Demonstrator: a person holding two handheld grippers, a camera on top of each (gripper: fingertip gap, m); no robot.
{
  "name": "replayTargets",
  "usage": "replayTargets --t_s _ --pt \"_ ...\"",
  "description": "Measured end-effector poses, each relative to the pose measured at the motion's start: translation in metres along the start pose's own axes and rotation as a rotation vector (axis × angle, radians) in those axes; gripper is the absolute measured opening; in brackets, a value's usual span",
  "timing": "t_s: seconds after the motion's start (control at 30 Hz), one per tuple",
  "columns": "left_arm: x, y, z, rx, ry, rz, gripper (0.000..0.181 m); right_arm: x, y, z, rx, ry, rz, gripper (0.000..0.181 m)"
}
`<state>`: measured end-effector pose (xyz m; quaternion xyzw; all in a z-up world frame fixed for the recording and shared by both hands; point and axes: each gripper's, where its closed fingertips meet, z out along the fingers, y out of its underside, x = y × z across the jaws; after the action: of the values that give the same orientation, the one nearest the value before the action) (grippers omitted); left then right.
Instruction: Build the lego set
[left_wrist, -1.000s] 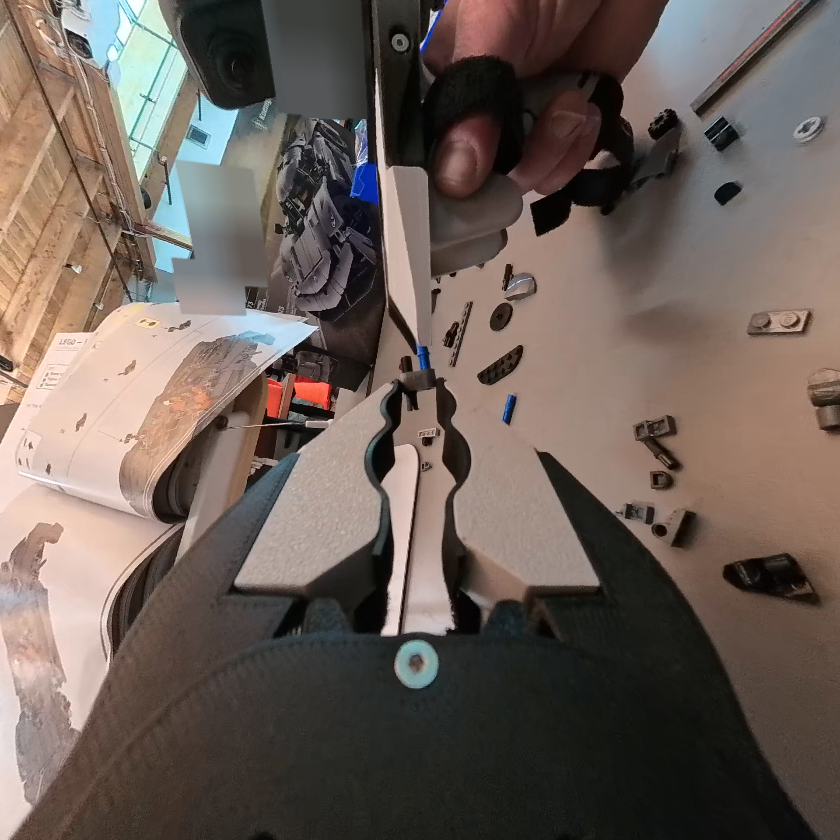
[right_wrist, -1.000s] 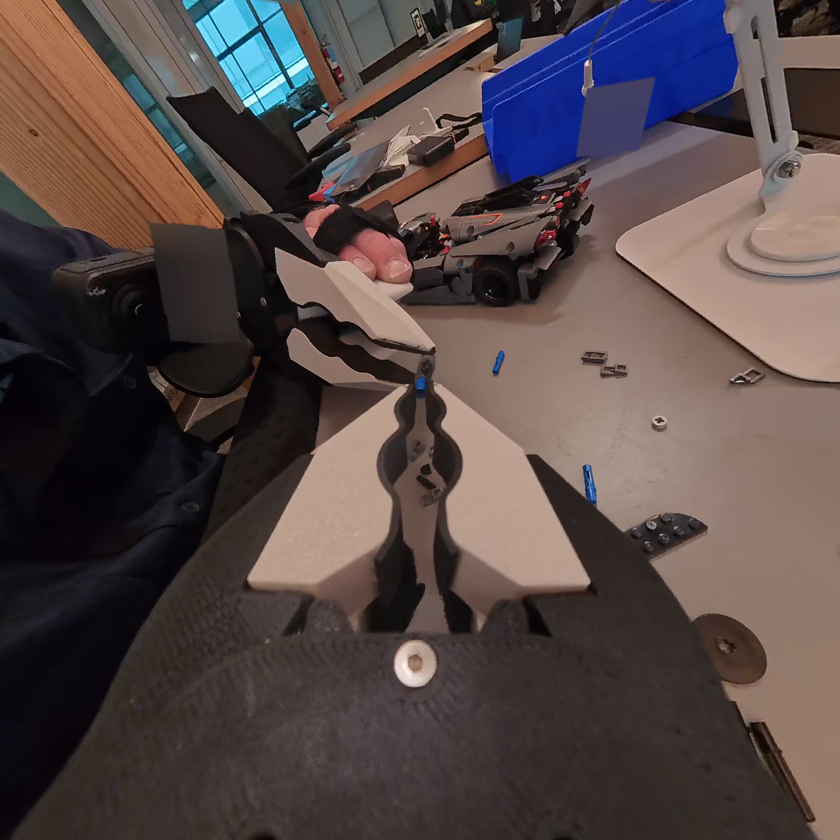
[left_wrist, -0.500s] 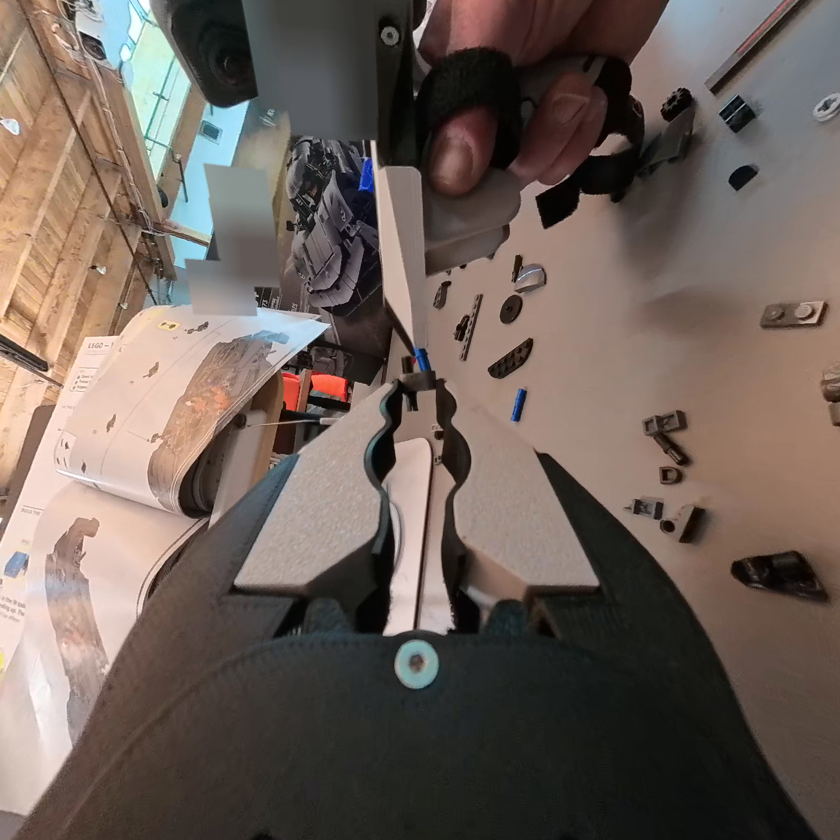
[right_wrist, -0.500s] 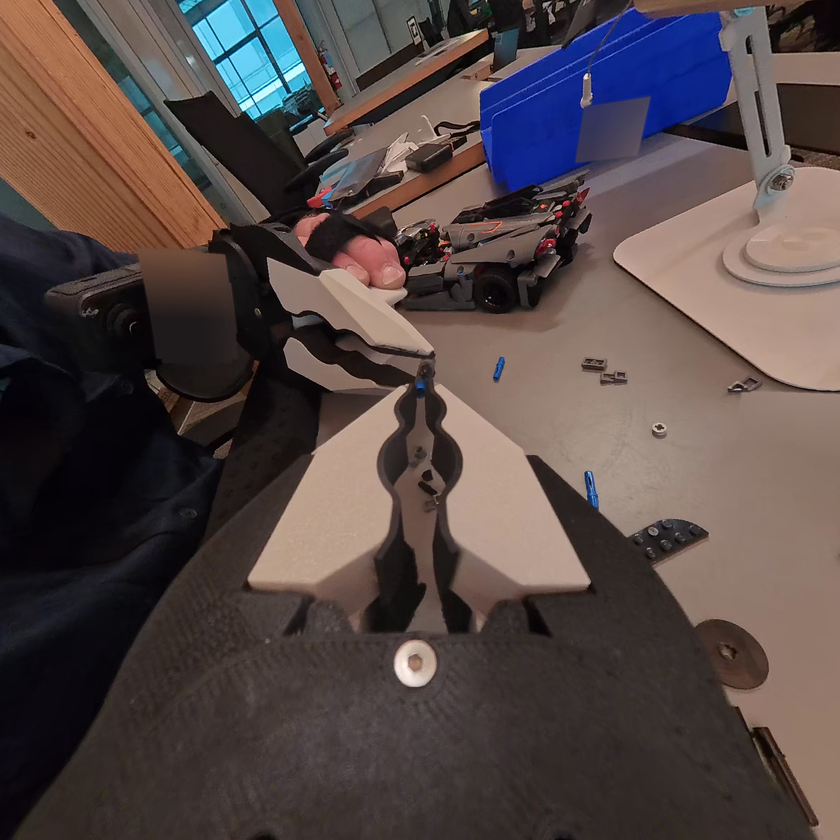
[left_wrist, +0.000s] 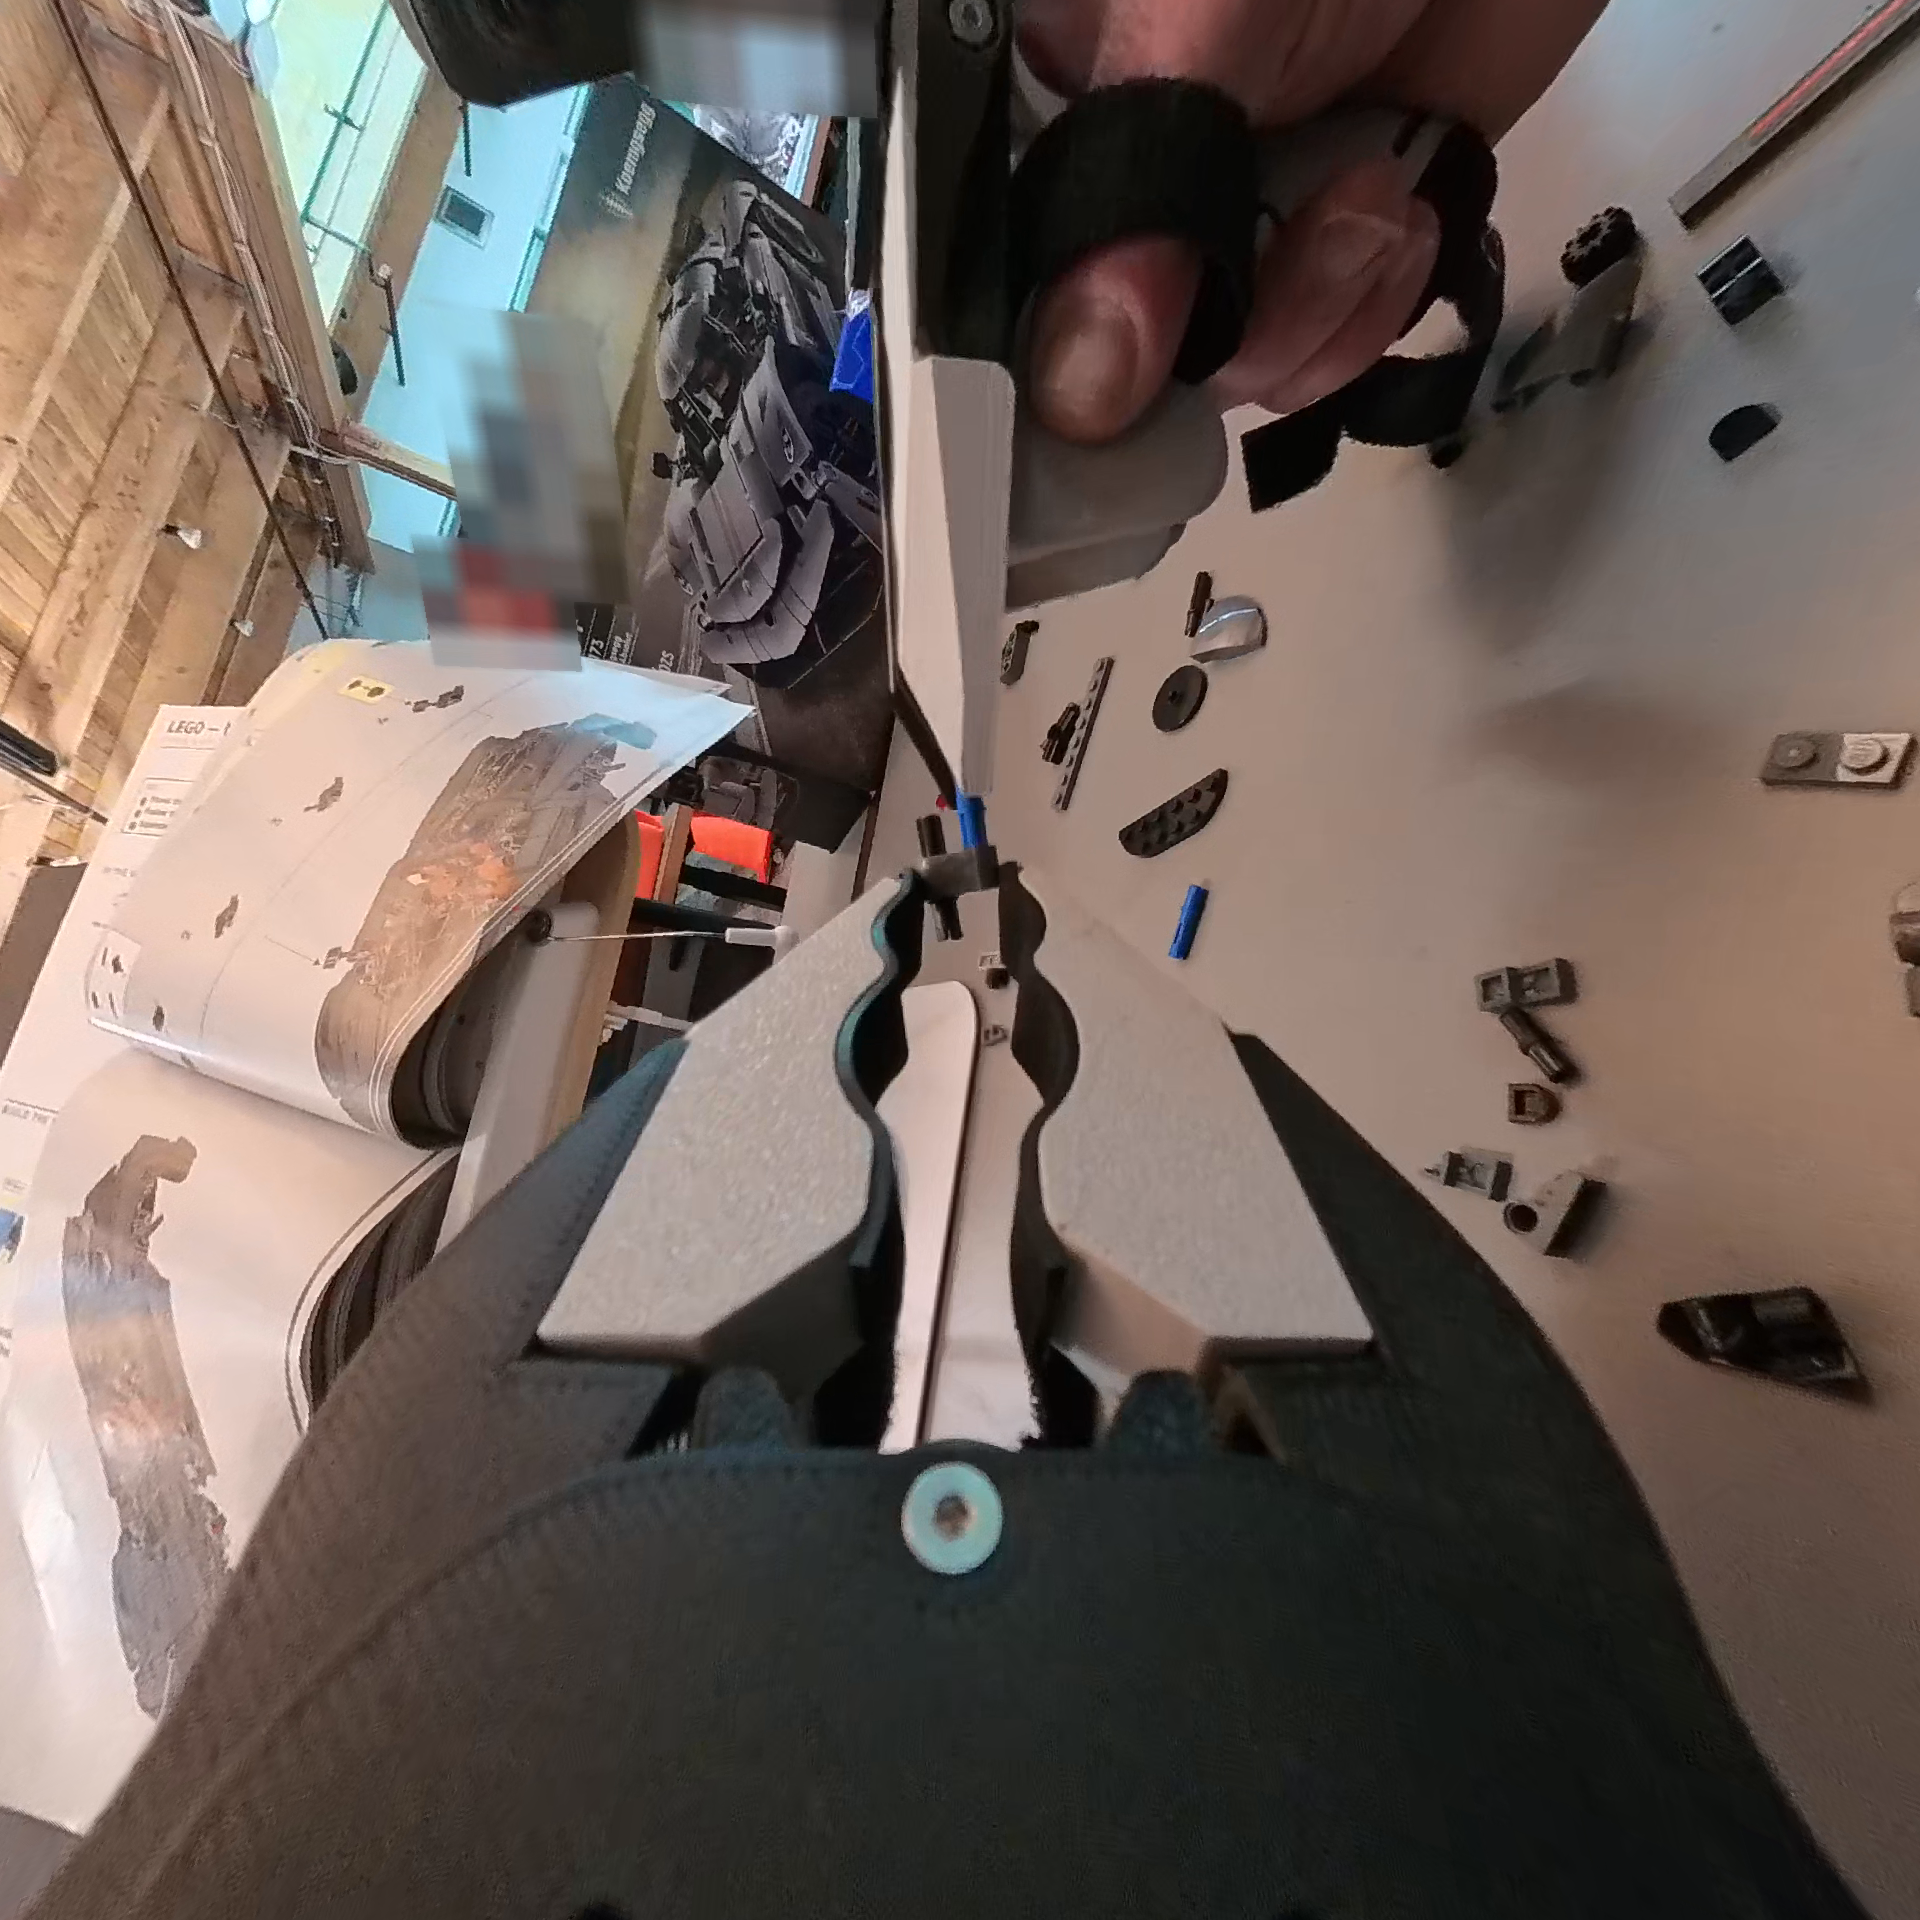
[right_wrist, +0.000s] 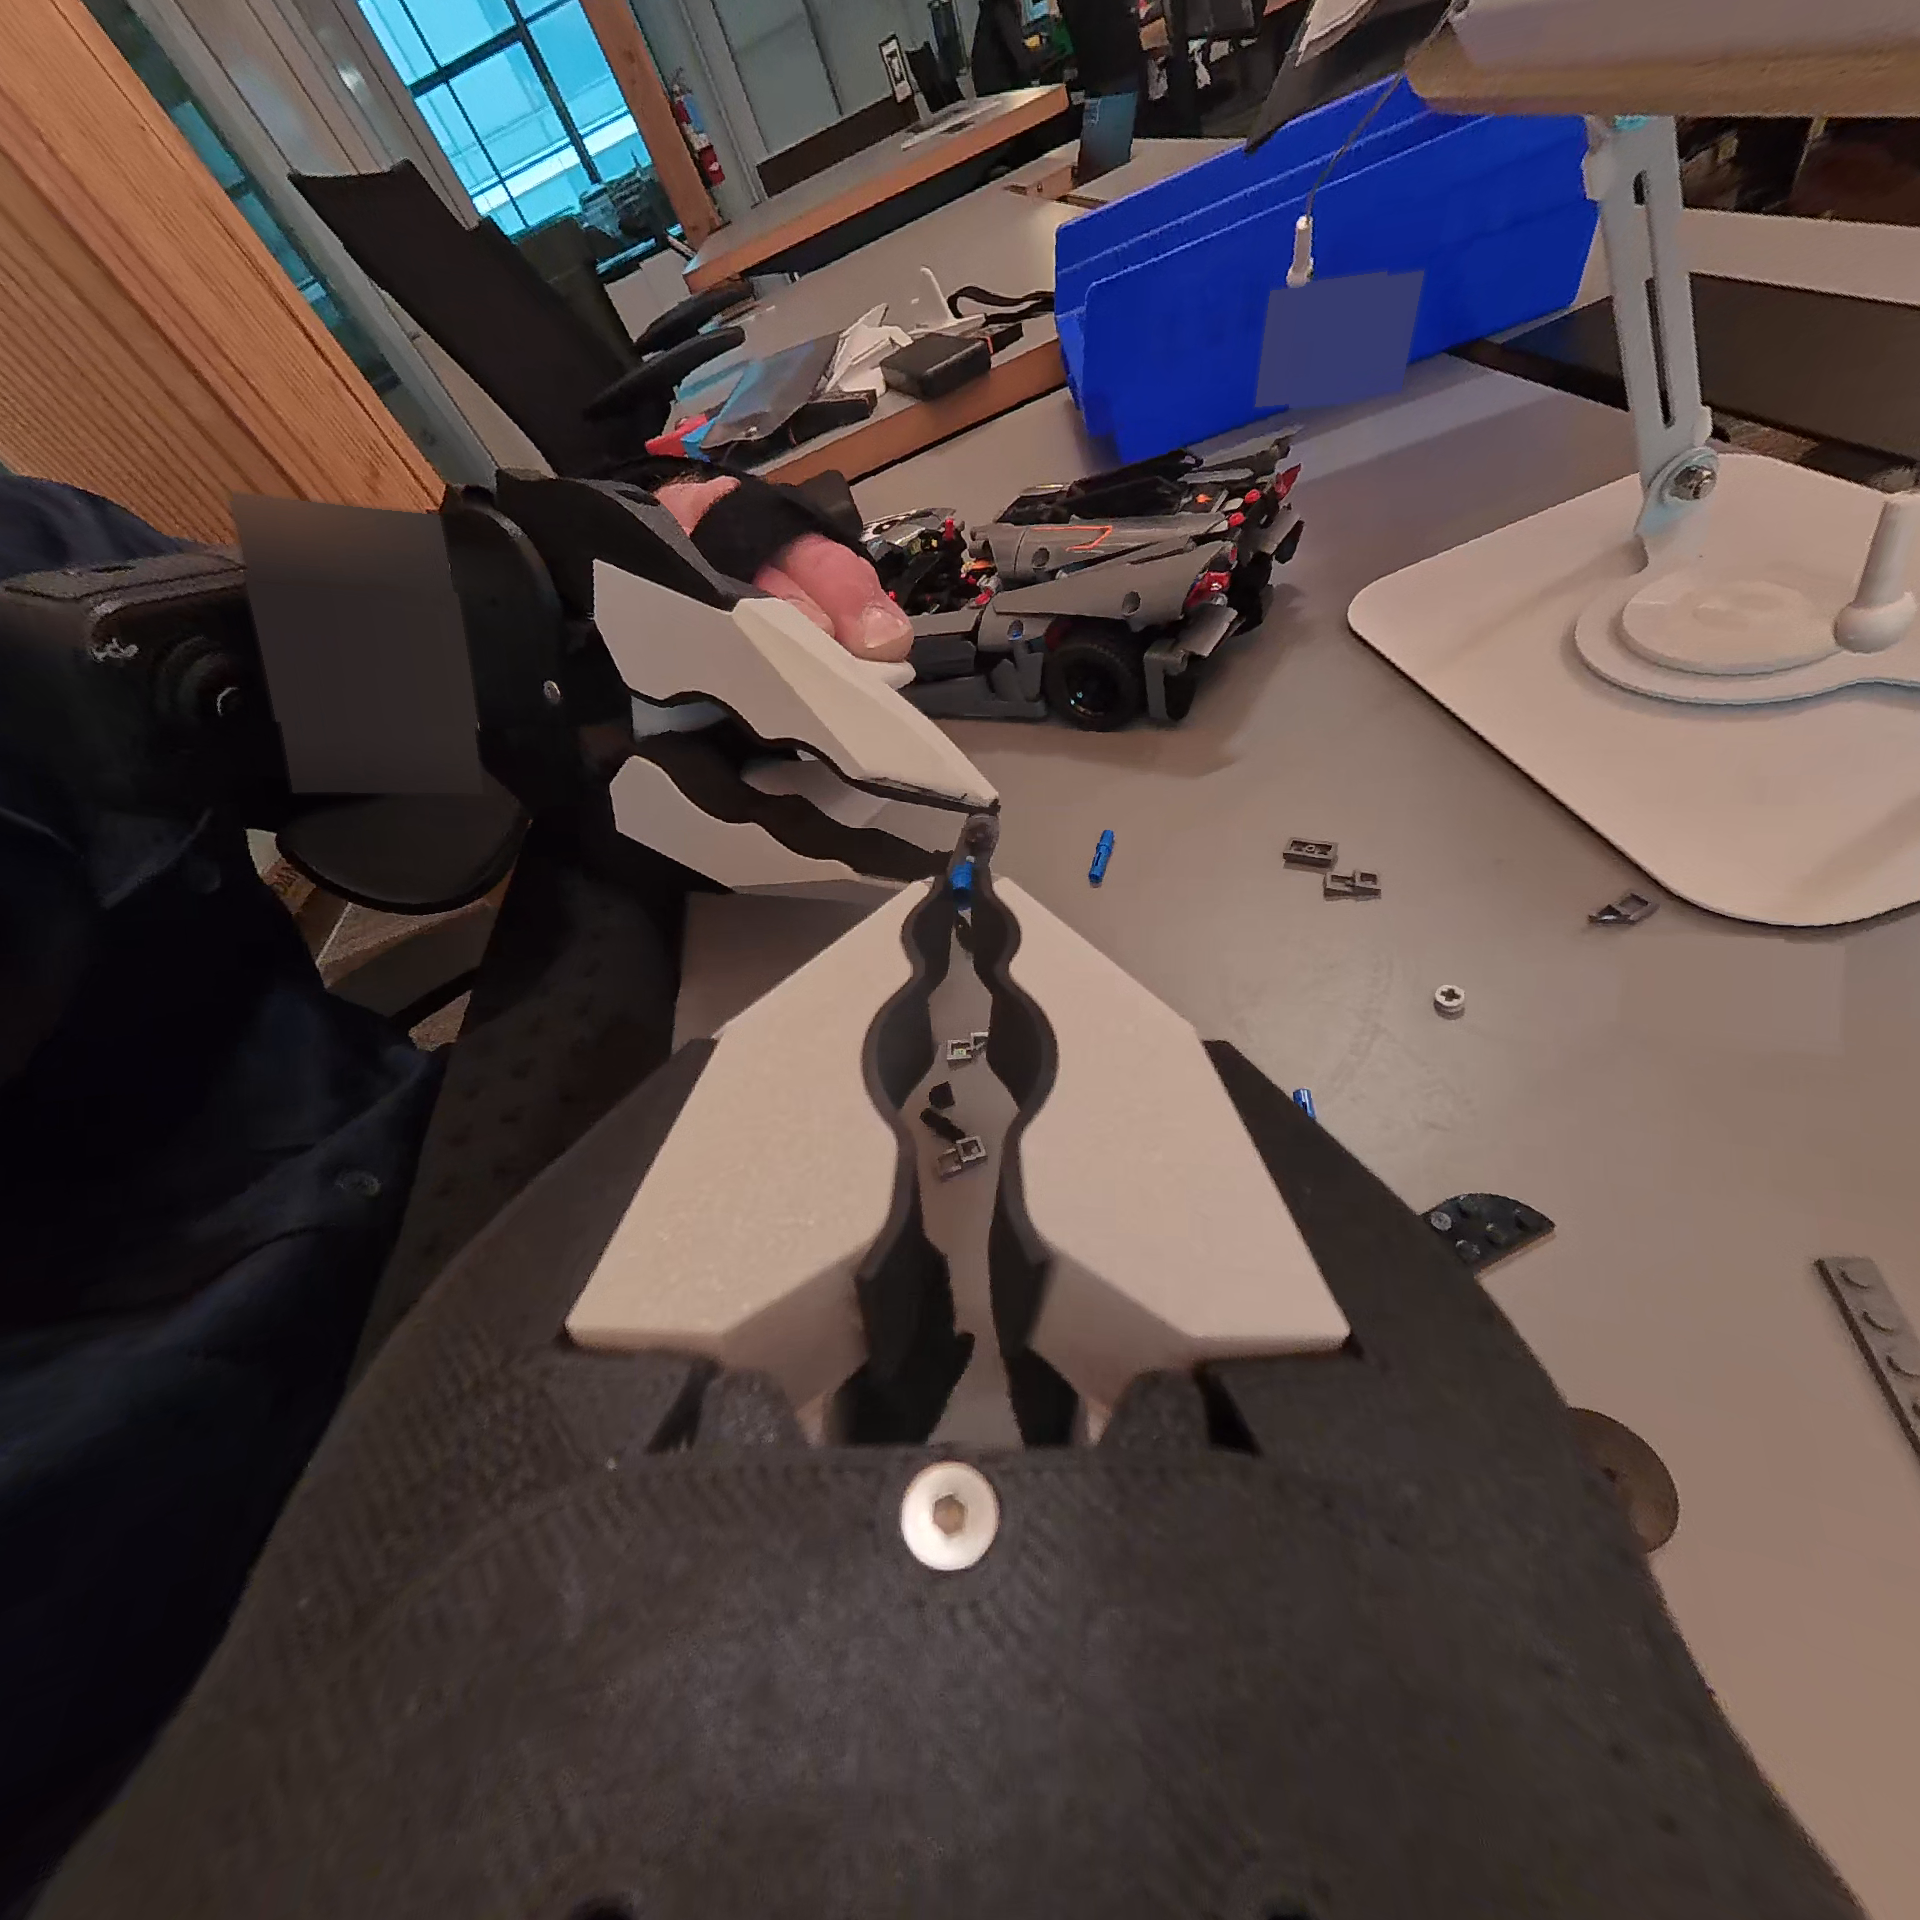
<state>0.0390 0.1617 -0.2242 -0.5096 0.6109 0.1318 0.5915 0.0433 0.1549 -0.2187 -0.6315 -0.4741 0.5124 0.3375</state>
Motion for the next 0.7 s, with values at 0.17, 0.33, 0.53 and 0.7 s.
replayTargets --t_s 0.17,0.33,0.53,0.7 --pt "0.002 0.003 0.001 -0.027 -0.001 0.025 0.011 0.001 0.003 0.002 -0.027 0.034 -0.022 0.000" --pt "0.005 0.007 0.004 -0.074 0.001 0.057 0.011 0.005 0.007 0.004 -0.066 0.087 -0.047 0.001" --pt "0.009 0.014 0.009 -0.132 0.019 0.060 0.011 0.012 0.012 0.007 -0.113 0.170 -0.081 0.001" --pt "0.011 0.018 0.011 -0.155 0.034 0.046 0.011 0.015 0.014 0.009 -0.146 0.232 -0.124 0.001"
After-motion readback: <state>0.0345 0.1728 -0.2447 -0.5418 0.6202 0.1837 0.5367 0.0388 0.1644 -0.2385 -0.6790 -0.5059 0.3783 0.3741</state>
